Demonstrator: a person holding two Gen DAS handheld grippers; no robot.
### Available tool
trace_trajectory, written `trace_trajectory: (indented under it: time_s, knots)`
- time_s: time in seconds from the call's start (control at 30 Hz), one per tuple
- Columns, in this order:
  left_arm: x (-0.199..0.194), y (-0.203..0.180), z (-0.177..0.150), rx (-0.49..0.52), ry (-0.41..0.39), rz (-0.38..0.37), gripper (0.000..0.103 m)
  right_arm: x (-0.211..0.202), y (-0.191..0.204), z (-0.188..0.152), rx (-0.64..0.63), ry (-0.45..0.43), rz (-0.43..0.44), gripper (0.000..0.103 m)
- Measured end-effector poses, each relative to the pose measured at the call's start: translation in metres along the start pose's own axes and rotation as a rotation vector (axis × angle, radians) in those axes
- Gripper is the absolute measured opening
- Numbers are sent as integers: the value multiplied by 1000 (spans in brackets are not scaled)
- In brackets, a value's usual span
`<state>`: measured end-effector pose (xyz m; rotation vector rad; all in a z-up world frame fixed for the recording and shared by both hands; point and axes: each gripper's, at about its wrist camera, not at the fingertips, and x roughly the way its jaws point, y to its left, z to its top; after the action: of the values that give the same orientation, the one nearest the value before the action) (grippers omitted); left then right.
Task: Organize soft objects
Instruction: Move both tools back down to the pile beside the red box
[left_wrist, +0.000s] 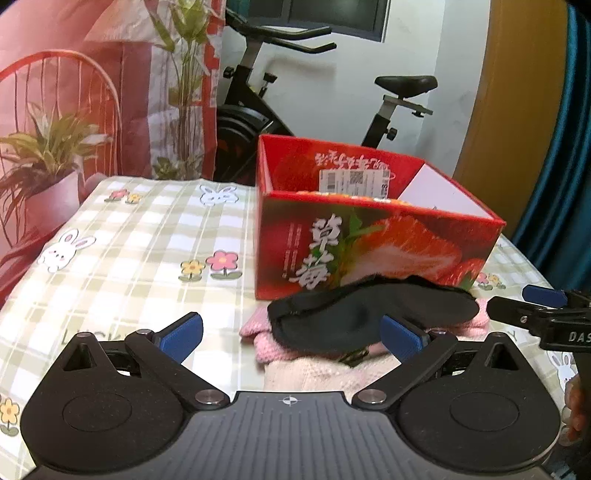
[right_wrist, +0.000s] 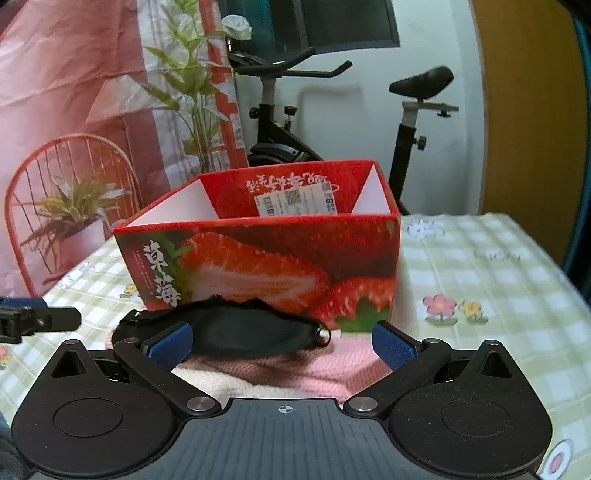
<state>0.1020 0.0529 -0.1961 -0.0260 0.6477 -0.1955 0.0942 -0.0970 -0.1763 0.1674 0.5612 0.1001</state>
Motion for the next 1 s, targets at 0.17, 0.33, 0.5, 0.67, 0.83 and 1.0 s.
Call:
trace_trajectory:
  time_s: [0.17,0.33,0.5,0.67,0.83,1.0]
  knots:
    - [4,-1,-6,4,14,-5,103,1,-7,-6,38,-27,21,103]
    - [7,-1,-13,-7,34,-24,103,0,-6,-9,35,-51,39,103]
    - [10,5,-15,-37,46,-27,102,-2,-5,-11,29,-84,27,103]
    - [14,7,-18,-54,78,-46,96,-1,-5,-10,26,-56,19,103]
    - [11,3,-19,-46,74,-89,87,-6,1,-9,-12,-9,38,103]
    - [7,-3,-20,-30,73,-153,74,-10,13,-12,-87,45,20,103]
